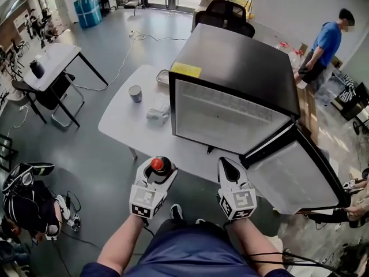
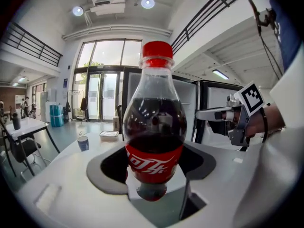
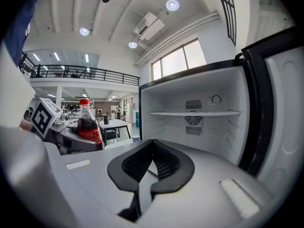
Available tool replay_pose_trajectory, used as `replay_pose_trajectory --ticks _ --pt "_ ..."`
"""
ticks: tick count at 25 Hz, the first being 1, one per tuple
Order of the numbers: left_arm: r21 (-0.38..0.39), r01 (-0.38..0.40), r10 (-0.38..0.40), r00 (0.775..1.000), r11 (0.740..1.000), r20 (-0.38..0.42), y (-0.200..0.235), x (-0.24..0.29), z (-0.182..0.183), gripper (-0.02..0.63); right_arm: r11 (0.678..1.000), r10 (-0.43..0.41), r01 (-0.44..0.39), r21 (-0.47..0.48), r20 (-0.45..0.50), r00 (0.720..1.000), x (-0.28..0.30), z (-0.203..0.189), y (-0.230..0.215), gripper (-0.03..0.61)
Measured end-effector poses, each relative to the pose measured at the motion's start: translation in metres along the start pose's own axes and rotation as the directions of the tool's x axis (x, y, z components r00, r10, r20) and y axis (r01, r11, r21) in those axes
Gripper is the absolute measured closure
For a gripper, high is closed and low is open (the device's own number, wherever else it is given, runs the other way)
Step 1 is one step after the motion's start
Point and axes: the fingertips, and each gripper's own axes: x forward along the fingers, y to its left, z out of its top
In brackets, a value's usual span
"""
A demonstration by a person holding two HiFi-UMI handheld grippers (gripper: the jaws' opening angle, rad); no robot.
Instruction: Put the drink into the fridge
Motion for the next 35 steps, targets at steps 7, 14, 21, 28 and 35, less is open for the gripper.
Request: replay_pose_trajectory --ticks 7,14,21,28,35 --pt "0.043 0.126 -0.126 0.992 0.991 -0.001 -0.008 0.05 0.004 0.302 0.993 -0.117 0.117 0.022 -0.019 0.993 -0.008 -0.007 -0.02 0.572" --pt "0.051 0.181 -0.18 0.984 0.982 -0.013 -0.02 0.102 0.013 0.302 0.986 -0.16 0.162 0.045 -0.054 0.986 -0.018 -0.02 -0.039 0.572" --pt "0.079 0.222 -0.22 0.975 0.972 -0.032 -0.045 0.162 0.019 0.302 0.979 -0.189 0.192 0.06 -0.057 0.98 -0.032 -0.026 -0.065 0.572" --pt "0.095 0.242 -0.238 0.97 0.966 -0.045 -0.062 0.212 0.022 0.302 0.967 -0.239 0.245 0.073 -0.075 0.968 -0.05 -0.036 -0.091 0.572" --pt "0.119 0.27 -0.262 0.962 0.956 -0.075 -0.075 0.246 0.018 0.302 0.954 -0.28 0.287 0.084 -0.084 0.956 -0.06 -0.041 -0.105 0.572"
